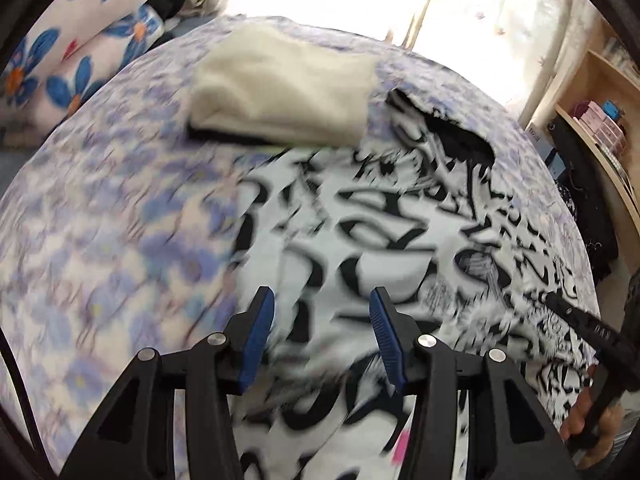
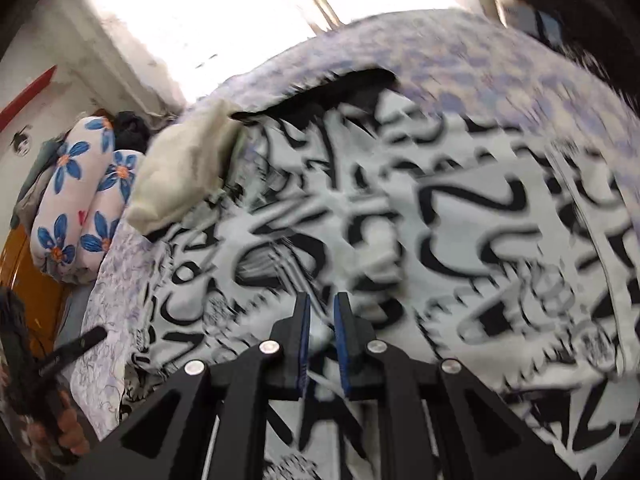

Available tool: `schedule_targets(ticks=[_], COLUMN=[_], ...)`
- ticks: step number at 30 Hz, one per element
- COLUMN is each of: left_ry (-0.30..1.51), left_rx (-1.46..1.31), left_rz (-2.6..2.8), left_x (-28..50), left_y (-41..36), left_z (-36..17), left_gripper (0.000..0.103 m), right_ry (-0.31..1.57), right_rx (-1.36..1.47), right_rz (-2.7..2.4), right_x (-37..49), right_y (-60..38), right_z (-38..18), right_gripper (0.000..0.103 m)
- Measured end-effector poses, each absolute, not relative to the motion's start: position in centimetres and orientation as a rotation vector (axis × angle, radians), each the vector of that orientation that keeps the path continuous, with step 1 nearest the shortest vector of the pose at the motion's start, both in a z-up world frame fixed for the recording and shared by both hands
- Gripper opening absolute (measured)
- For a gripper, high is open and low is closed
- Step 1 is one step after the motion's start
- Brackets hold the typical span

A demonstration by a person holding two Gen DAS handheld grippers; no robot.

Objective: Fold large clothes

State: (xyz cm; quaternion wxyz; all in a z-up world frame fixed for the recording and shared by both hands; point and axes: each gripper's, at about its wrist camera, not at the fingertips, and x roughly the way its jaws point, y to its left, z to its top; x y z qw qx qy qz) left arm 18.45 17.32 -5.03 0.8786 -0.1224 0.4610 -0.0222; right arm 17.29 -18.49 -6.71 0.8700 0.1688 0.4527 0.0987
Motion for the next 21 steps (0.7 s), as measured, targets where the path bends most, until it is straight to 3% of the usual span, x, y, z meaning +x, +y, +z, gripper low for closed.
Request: schedule_targets(ticks=[6,12,17,18,21], left_ry=[0.923,1.009,1.024,1.012,1.01], left_rx=[-0.199,-0.211,-0.077,-0.093,-0.177], left_rz=[-0.04,-0.016,0.102,0.108,0.083], left_x=[25.1,30.8,33.7,34.0,34.1], left_y=[13.6,12.1,13.9,15.1,17.0], left_z=[-7.1,-11.7,-14.5,-14.8,-14.9], left_gripper=[0.048,0.046,0.045,0.037,0.03], right_ry=[0.952,1.002,0.967,0.952,0.962], right_rx=[0.224,0.175,0.091,0.059,0.144], right_rz=[0.297,0.358,0.185,0.108,0.051], right_x=[22.3,26.9,29.5,29.7,29.7], right_y=[-11.6,-7.0,-10.4,-11.8,-17.6], right_z=[-7.6,-10.8,-12.6,-12.6,-13.4], right_gripper=[0.012,0.012,0.008,0.008,0.0])
